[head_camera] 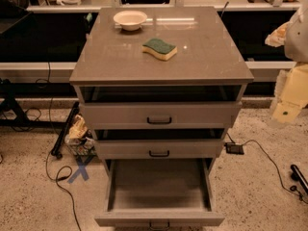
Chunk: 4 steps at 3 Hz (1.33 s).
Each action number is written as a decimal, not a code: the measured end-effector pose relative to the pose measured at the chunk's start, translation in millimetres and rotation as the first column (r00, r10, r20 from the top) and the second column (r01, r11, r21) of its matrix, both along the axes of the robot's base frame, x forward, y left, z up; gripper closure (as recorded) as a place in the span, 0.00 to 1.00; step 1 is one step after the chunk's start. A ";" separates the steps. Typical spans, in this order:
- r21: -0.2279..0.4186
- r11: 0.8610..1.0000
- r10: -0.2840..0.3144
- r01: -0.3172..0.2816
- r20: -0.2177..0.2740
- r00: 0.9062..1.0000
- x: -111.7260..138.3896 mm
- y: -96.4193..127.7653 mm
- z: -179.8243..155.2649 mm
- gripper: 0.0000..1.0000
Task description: Close bottom drawer
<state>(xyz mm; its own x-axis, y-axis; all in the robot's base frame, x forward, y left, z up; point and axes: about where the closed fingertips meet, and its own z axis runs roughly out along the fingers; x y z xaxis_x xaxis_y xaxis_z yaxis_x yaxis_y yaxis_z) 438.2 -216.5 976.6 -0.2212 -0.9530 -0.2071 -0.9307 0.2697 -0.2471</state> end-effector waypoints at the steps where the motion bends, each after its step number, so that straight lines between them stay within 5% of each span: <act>1: 0.000 1.000 0.000 0.000 0.000 1.000 0.0 0.0 0.0 0.00; 2: 0.041 0.998 -0.048 0.049 -0.034 0.998 1.2 -8.3 -28.0 0.00; 3: 0.160 0.973 -0.151 0.169 -0.119 0.981 -2.0 -22.6 -104.5 0.00; 4: 0.277 0.903 -0.265 0.329 -0.245 0.933 -11.4 -14.7 -222.7 0.00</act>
Offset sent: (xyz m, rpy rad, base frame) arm 0.0055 -0.0301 -0.1047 0.1521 0.1395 -0.1742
